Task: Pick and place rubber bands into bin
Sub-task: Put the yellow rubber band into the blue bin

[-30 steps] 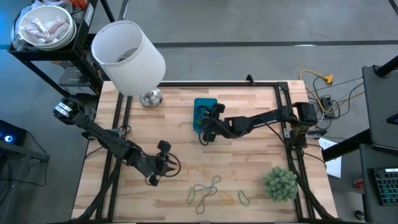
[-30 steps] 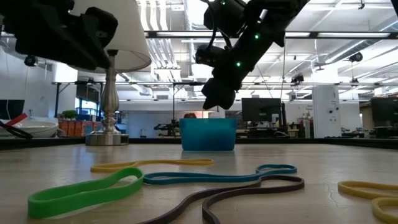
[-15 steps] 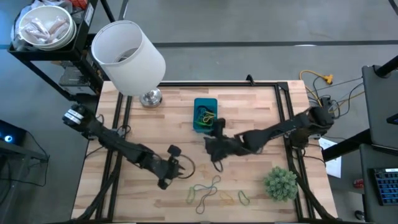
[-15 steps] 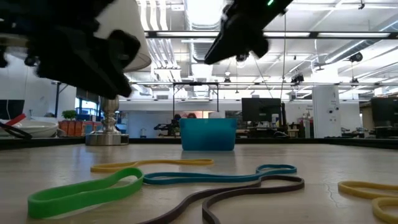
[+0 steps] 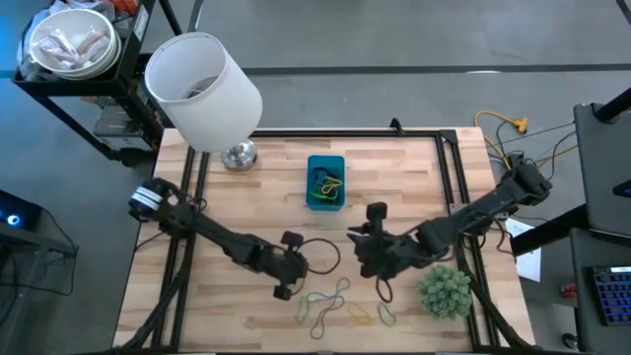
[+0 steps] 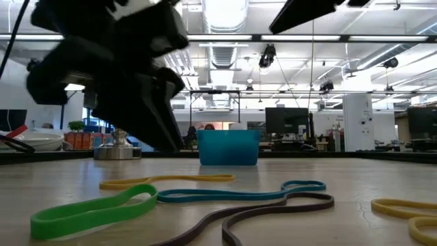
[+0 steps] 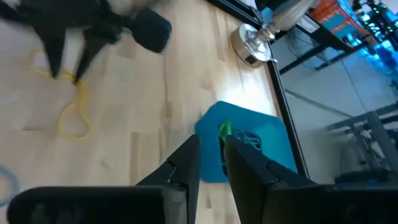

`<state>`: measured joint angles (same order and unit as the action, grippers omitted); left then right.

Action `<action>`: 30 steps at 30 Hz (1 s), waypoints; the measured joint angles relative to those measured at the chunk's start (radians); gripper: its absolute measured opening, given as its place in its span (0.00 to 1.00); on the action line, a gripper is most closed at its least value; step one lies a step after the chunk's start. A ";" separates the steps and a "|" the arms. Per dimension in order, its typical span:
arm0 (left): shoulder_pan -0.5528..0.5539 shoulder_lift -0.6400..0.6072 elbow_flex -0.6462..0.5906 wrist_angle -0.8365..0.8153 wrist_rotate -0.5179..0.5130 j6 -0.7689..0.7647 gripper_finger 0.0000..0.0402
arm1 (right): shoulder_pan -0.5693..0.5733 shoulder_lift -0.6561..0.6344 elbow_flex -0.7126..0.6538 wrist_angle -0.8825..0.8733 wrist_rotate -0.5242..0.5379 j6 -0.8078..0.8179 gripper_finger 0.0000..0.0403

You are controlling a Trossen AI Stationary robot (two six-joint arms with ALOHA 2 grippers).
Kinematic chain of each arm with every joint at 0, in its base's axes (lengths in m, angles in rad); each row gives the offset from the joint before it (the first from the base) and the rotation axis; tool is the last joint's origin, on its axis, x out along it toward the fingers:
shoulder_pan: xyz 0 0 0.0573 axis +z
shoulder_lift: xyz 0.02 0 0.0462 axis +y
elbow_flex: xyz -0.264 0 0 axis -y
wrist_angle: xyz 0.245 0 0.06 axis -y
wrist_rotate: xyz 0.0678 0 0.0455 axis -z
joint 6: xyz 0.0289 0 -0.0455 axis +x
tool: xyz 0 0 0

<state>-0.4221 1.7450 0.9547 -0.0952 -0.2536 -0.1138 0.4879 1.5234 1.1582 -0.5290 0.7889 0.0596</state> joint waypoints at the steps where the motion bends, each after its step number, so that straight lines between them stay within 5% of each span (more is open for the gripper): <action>1: 0.003 0.016 0.022 -0.027 0.000 -0.014 0.20 | 0.011 -0.005 -0.002 0.000 0.001 0.007 0.17; 18: 0.058 0.095 0.076 -0.128 0.006 -0.142 0.20 | 0.056 -0.012 -0.007 0.009 0.000 0.020 0.17; 30: 0.078 0.090 0.060 -0.174 0.118 -0.196 0.20 | 0.056 -0.012 -0.007 0.010 -0.001 0.039 0.17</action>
<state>-0.3443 1.8348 1.0150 -0.2696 -0.1361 -0.3094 0.5434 1.5116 1.1515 -0.5190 0.7876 0.0982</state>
